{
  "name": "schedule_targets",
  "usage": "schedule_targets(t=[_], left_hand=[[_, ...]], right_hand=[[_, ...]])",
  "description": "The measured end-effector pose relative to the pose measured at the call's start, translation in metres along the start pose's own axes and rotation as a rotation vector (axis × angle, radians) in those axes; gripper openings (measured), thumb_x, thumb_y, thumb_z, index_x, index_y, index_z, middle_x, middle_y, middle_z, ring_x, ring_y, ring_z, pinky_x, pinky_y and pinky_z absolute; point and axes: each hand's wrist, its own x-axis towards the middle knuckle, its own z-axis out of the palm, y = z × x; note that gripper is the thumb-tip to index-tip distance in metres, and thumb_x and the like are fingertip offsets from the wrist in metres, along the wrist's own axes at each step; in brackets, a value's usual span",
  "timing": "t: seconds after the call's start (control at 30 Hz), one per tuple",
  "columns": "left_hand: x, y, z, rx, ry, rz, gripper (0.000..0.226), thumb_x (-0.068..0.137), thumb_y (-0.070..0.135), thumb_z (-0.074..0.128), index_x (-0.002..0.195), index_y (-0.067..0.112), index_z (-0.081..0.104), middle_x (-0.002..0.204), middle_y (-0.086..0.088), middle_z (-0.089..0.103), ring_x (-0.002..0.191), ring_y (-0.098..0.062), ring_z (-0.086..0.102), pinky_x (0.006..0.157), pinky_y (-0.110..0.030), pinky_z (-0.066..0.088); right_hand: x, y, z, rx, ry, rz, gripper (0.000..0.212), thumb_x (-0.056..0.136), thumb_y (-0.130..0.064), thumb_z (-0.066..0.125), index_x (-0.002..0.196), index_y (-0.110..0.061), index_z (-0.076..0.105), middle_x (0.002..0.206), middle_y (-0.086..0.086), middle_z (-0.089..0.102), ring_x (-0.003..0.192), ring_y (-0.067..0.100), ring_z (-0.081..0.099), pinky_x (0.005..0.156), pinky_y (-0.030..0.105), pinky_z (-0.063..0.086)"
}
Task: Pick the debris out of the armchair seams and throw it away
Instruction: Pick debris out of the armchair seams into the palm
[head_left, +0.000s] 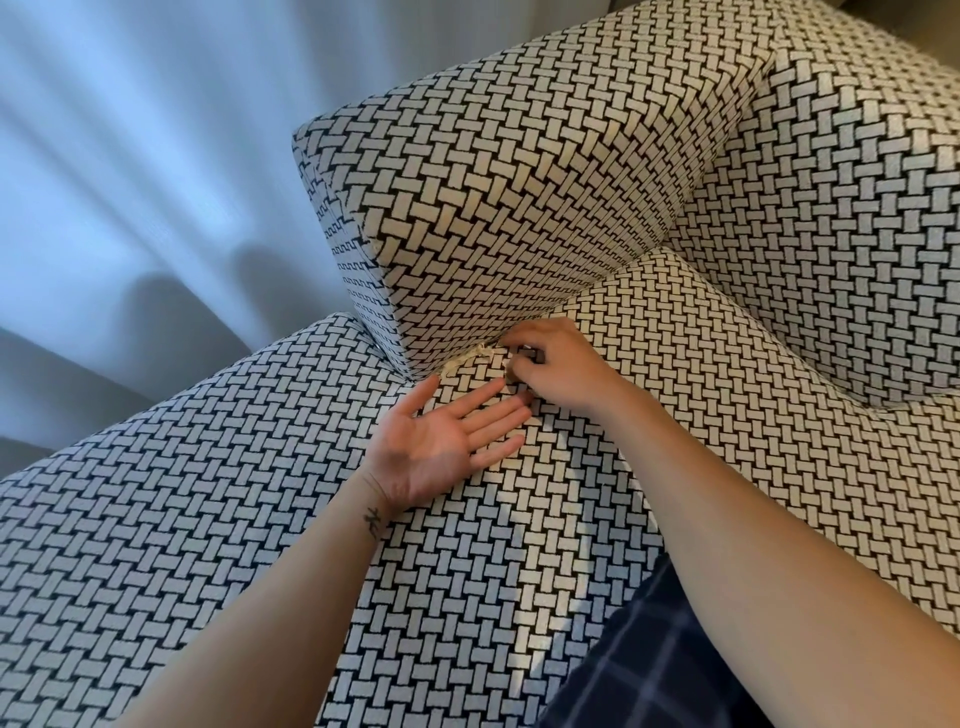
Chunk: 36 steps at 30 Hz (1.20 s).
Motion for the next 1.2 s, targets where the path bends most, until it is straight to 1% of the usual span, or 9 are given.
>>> schedule_targets(t=[0.2, 0.3, 0.53, 0.7, 0.83, 0.97, 1.03, 1.1, 1.2], left_hand=[[0.001, -0.001, -0.003, -0.002, 0.000, 0.006, 0.074, 0.104, 0.052, 0.037, 0.156, -0.002, 0.031, 0.158, -0.031, 0.037, 0.146, -0.045, 0.039, 0.119, -0.062, 0.030], [0.001, -0.002, -0.007, 0.023, -0.023, 0.015, 0.077, 0.105, 0.052, 0.034, 0.157, -0.003, 0.024, 0.160, -0.030, 0.033, 0.148, -0.043, 0.036, 0.119, -0.061, 0.031], [0.006, -0.001, -0.013, 0.024, -0.062, -0.009, 0.080, 0.106, 0.055, 0.029, 0.157, -0.007, 0.023, 0.163, -0.028, 0.029, 0.153, -0.039, 0.028, 0.125, -0.058, 0.019], [0.006, -0.001, -0.012, 0.001, -0.057, -0.017, 0.079, 0.106, 0.054, 0.032, 0.157, -0.005, 0.023, 0.162, -0.029, 0.030, 0.151, -0.041, 0.032, 0.123, -0.059, 0.023], [0.006, -0.001, -0.013, 0.001, -0.075, -0.019, 0.080, 0.106, 0.055, 0.031, 0.158, -0.005, 0.022, 0.162, -0.029, 0.030, 0.151, -0.041, 0.031, 0.124, -0.059, 0.022], [0.005, -0.001, -0.013, -0.011, -0.075, -0.022, 0.079, 0.105, 0.055, 0.033, 0.158, -0.004, 0.022, 0.162, -0.029, 0.030, 0.151, -0.041, 0.031, 0.125, -0.059, 0.020], [0.006, -0.001, -0.014, -0.018, -0.076, -0.018, 0.079, 0.105, 0.055, 0.034, 0.157, -0.004, 0.023, 0.161, -0.030, 0.031, 0.151, -0.042, 0.032, 0.125, -0.059, 0.019], [0.006, -0.001, -0.013, -0.013, -0.066, -0.021, 0.079, 0.105, 0.055, 0.034, 0.157, -0.004, 0.023, 0.161, -0.030, 0.032, 0.150, -0.042, 0.032, 0.125, -0.059, 0.020], [0.005, -0.001, -0.013, -0.006, -0.056, -0.022, 0.080, 0.105, 0.056, 0.033, 0.158, -0.003, 0.022, 0.162, -0.029, 0.031, 0.152, -0.041, 0.030, 0.124, -0.059, 0.020]], right_hand=[[0.019, -0.011, 0.006, -0.238, -0.071, 0.002, 0.054, 0.096, -0.047, 0.053, 0.142, -0.019, 0.056, 0.147, 0.002, 0.052, 0.141, 0.024, 0.035, 0.118, 0.038, 0.027], [0.024, -0.020, 0.004, -0.365, -0.172, 0.018, 0.062, 0.092, -0.057, 0.050, 0.146, -0.025, 0.052, 0.153, -0.003, 0.046, 0.144, 0.025, 0.027, 0.119, 0.041, 0.019], [0.040, -0.038, 0.018, -0.363, -0.266, 0.191, 0.075, 0.085, -0.076, 0.045, 0.140, -0.028, 0.057, 0.153, 0.003, 0.040, 0.149, 0.036, 0.005, 0.121, 0.051, 0.001], [0.033, -0.028, 0.023, -0.094, -0.180, 0.189, 0.063, 0.088, -0.073, 0.052, 0.131, -0.029, 0.067, 0.156, 0.003, 0.037, 0.150, 0.029, 0.001, 0.119, 0.043, -0.002], [0.028, -0.028, 0.019, -0.006, -0.163, 0.178, 0.051, 0.094, -0.063, 0.054, 0.125, -0.027, 0.070, 0.150, 0.003, 0.042, 0.149, 0.026, 0.004, 0.114, 0.032, -0.002], [0.028, -0.027, 0.018, 0.061, -0.152, 0.238, 0.052, 0.091, -0.062, 0.059, 0.122, -0.022, 0.070, 0.147, 0.003, 0.039, 0.150, 0.025, 0.000, 0.120, 0.039, 0.002], [0.031, -0.028, 0.019, 0.071, -0.144, 0.285, 0.057, 0.086, -0.069, 0.061, 0.116, -0.022, 0.069, 0.139, 0.003, 0.038, 0.148, 0.025, 0.002, 0.118, 0.037, 0.006], [0.031, -0.029, 0.019, 0.056, -0.138, 0.300, 0.060, 0.086, -0.070, 0.059, 0.120, -0.021, 0.067, 0.140, 0.003, 0.038, 0.148, 0.023, 0.002, 0.117, 0.036, 0.007], [0.026, -0.028, 0.017, 0.072, -0.113, 0.245, 0.049, 0.092, -0.062, 0.058, 0.115, -0.021, 0.072, 0.130, 0.001, 0.045, 0.147, 0.025, 0.006, 0.116, 0.036, 0.008]])
